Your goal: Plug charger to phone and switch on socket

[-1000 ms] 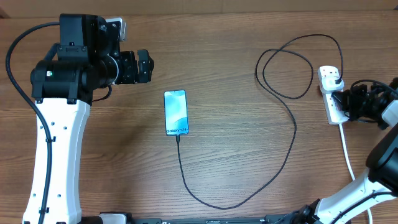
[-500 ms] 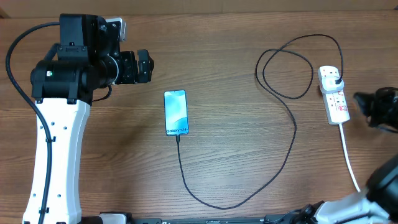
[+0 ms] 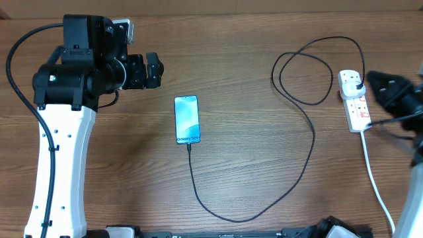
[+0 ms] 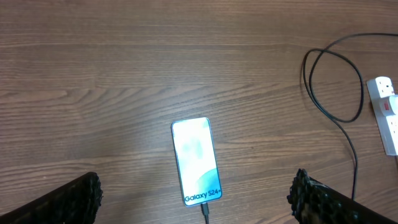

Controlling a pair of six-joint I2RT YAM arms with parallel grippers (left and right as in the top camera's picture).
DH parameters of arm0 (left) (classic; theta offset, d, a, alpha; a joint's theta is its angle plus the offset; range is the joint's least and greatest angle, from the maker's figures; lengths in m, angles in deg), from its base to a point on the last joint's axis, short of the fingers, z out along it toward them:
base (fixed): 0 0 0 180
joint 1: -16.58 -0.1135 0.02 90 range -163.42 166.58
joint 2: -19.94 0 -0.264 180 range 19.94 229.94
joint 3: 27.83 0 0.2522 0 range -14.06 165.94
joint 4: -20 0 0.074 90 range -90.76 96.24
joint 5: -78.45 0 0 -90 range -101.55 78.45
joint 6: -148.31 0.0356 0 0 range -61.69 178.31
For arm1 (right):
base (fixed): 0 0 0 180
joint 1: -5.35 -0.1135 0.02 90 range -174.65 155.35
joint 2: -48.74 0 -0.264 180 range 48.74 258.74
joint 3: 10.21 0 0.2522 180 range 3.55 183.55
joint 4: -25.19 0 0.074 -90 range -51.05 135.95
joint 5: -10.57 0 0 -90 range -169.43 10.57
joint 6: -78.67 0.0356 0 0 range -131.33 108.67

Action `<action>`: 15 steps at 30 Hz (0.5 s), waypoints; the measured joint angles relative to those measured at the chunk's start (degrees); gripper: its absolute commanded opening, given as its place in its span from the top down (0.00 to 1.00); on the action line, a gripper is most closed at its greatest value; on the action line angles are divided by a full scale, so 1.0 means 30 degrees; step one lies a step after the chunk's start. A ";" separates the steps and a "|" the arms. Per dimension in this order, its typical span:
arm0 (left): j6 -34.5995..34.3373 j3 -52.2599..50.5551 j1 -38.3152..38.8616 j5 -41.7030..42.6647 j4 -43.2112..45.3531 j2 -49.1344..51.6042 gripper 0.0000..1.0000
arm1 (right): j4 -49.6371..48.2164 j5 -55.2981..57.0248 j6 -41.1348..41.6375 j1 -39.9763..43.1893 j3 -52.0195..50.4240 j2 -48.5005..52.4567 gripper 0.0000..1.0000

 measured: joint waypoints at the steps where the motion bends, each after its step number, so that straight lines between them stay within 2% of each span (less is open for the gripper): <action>1: 0.0000 0.0000 0.0000 0.0000 -0.0015 0.0000 0.00 | 0.0073 0.0117 -0.0087 -0.0226 0.0000 -0.0182 0.93; 7: -0.0007 0.0000 0.0000 0.0000 -0.0044 0.0000 0.00 | 0.2783 0.6229 -0.2025 -0.6462 0.0029 -0.3577 0.88; 8: 0.0000 0.0000 0.0000 0.0000 -0.0044 0.0000 0.00 | 0.3111 0.7235 -0.2208 -0.7337 0.0029 -0.3876 0.85; 10: 0.0000 0.0000 0.0000 -0.0007 -0.0044 0.0000 0.00 | 0.4138 0.9646 -0.2426 -0.9034 0.0044 -0.4335 0.74; 11: 0.0000 0.0000 0.0000 0.0000 -0.0044 0.0000 0.01 | 0.4677 1.0673 -0.2492 -0.9821 0.0036 -0.4444 0.60; 13: 0.0000 0.0000 0.0000 0.0000 -0.0044 0.0000 0.00 | 0.5362 1.2050 -0.2667 -1.1118 0.0036 -0.4430 0.00; 15: 0.0000 0.0000 0.0000 0.0000 -0.0051 0.0000 0.00 | 0.5982 1.2866 -0.2849 -1.1854 0.0036 -0.4255 0.00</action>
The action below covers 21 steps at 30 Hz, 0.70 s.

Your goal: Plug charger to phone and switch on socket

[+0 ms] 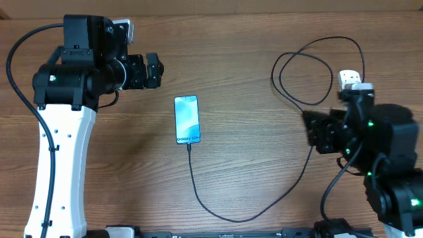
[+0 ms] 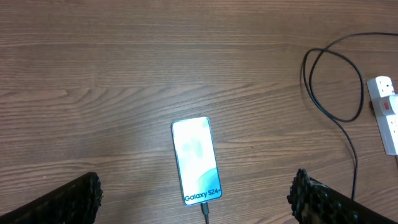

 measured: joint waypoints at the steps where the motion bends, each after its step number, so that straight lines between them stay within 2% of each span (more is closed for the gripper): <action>1: 0.0000 0.0000 0.0000 0.0000 0.0007 0.0000 0.00 | 0.0233 0.0350 -0.0022 -0.0189 0.0000 0.0117 0.00; 21: 0.0000 0.0000 0.0000 0.0000 0.0007 0.0000 0.00 | 0.0255 0.2171 -0.0073 -0.0284 0.0000 0.2900 0.00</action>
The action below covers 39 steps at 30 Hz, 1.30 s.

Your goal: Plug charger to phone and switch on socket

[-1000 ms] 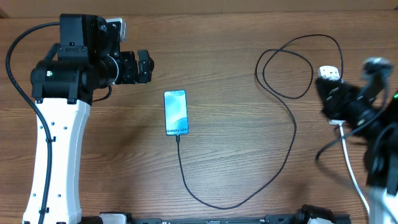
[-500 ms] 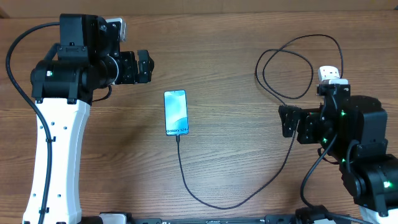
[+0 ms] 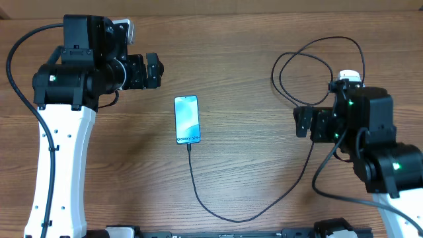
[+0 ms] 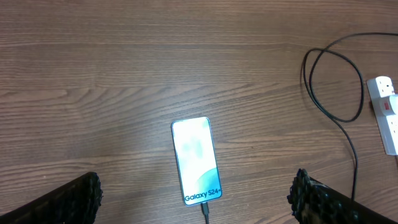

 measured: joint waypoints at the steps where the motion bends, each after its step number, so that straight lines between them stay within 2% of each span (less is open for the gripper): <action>1: -0.0007 0.0000 0.0000 0.0000 -0.0007 0.0000 0.00 | -0.0393 0.0087 0.0000 -0.0051 -0.0007 0.0189 0.00; 4: 0.0000 0.0000 0.0000 0.0000 0.0000 0.0000 0.00 | -0.1938 0.0284 0.0000 -0.0131 -0.0087 0.0342 0.00; 9: 0.0000 0.0000 0.0000 0.0000 -0.0007 0.0000 0.00 | -0.7315 0.0248 -0.0007 0.0175 -0.1989 -0.1290 0.00; 14: 0.0000 -0.0007 0.0000 0.0000 0.0000 0.0000 0.00 | -1.3202 -0.0954 -0.0007 0.1938 -0.6761 -0.4845 0.00; 19: 0.0000 -0.0007 0.0000 0.0000 -0.0007 0.0000 0.00 | -1.7398 -0.1129 0.0007 0.1894 -1.2021 -0.8612 0.00; 29: 0.0000 -0.0007 0.0000 0.0000 0.0007 0.0000 0.00 | -1.9460 -0.0364 -0.0007 0.0729 -1.9016 -1.5336 0.00; 36: 0.0000 -0.0007 0.0000 0.0000 -0.0007 0.0000 0.01 | -2.0261 0.0007 0.0007 0.0612 -2.1689 -1.7879 0.00; 39: 0.0000 -0.0007 0.0000 0.0000 -0.0007 0.0000 0.00 | -1.9176 -0.0007 0.0007 0.0576 -2.2127 -1.8542 0.00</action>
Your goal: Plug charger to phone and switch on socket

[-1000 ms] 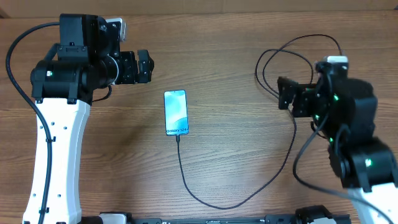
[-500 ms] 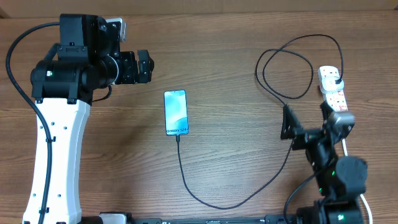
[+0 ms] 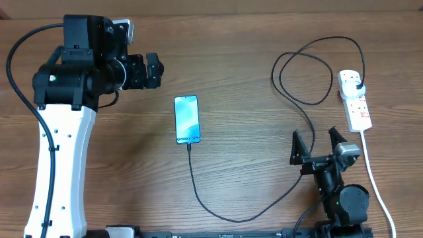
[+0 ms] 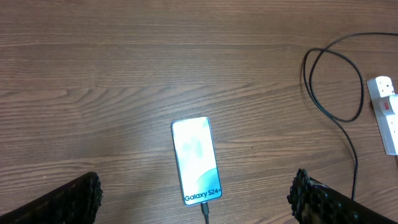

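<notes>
The phone [image 3: 187, 119] lies flat mid-table, screen lit, showing "Galaxy S24+" [image 4: 196, 160]. The black charger cable [image 3: 198, 192] is plugged into its near end and loops right and back to a plug in the white socket strip [image 3: 355, 100], also seen at the right edge [image 4: 387, 115]. My left gripper [image 3: 154, 69] hangs open to the left of the phone and behind it, its fingertips [image 4: 74, 199] wide apart with nothing between them. My right gripper [image 3: 318, 144] stands open at the front right, near the cable, empty.
The strip's white lead [image 3: 377, 185] runs along the right side to the front edge. The cable's loop [image 3: 304, 76] lies at the back right. The wooden table [image 3: 238, 66] carries nothing else.
My right arm has drawn back from beside the socket strip to the front right edge, its gripper standing open. The strip shows in full again. Left arm, phone and cable are unchanged.
At first my right gripper was at the socket strip at the far right, with the cable plugged into the lit phone. Then the right arm covered the strip from above. It stayed beside it, and now sits low at the front right. The left arm never moved.
</notes>
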Controlling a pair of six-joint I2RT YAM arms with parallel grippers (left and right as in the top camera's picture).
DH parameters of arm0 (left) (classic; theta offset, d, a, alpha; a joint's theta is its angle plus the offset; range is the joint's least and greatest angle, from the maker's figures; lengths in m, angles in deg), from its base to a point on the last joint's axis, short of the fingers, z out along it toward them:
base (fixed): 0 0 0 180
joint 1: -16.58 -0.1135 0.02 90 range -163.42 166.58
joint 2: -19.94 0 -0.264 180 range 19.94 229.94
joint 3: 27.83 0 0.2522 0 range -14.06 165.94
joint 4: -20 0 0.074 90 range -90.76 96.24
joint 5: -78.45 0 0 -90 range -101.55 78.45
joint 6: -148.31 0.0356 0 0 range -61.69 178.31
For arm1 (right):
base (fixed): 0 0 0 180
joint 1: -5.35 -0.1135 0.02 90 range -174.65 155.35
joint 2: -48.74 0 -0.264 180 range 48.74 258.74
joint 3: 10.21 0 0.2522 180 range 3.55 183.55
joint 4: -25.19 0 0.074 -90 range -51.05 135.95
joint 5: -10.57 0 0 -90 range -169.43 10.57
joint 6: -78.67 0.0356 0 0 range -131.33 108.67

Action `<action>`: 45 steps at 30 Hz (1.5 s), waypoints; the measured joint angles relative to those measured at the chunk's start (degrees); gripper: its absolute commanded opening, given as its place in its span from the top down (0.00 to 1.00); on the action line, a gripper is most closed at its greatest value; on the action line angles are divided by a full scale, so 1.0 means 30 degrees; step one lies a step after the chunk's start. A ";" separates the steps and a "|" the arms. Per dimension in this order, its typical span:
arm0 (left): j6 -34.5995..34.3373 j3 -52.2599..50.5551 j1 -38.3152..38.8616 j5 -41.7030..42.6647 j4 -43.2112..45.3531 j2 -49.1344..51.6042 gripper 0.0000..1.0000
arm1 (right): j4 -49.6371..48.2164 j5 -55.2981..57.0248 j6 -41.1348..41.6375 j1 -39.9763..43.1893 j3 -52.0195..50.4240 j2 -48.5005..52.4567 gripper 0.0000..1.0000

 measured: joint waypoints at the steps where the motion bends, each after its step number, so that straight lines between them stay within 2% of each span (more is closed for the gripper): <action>1: 0.0000 0.0000 0.0000 0.0000 0.0007 0.0000 0.00 | 0.0510 -0.0022 0.0000 -0.0015 -0.0022 -0.0146 0.00; 45: 0.0000 -0.0153 0.0000 0.0000 0.0036 -0.0328 0.00 | 0.0801 -0.0415 0.0000 -0.0036 -0.0022 -0.0692 0.00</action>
